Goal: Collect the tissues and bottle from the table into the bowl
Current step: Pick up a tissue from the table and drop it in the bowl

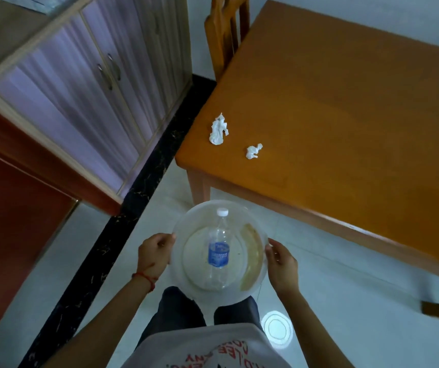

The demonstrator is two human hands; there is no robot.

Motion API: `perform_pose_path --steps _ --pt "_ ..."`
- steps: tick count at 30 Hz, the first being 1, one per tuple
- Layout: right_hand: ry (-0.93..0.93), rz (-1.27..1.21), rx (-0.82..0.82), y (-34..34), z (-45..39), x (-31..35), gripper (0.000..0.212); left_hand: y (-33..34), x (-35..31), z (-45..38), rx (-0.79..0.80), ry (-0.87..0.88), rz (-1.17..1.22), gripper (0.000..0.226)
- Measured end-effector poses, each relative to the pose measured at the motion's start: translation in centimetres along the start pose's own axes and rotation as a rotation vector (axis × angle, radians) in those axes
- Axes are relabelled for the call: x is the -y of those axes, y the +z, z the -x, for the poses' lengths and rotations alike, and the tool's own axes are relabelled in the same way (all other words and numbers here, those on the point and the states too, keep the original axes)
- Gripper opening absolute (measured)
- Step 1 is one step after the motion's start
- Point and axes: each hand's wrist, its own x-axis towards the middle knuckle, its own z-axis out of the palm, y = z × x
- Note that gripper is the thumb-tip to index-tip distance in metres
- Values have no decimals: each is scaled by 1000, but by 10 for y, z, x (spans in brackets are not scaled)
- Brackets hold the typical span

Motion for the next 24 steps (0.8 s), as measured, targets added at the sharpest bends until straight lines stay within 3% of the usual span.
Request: perform_pose_path --steps 10,21,24 --pt "66 -20 -130 28 3 20 25 -14 -12 -55 133 96 -119 32" --pt "82 48 -102 22 -22 17 29 -5 -18 -65 121 124 -150 39" --pt "31 86 -159 15 -34 22 32 -3 -16 -68 100 115 -138 40"
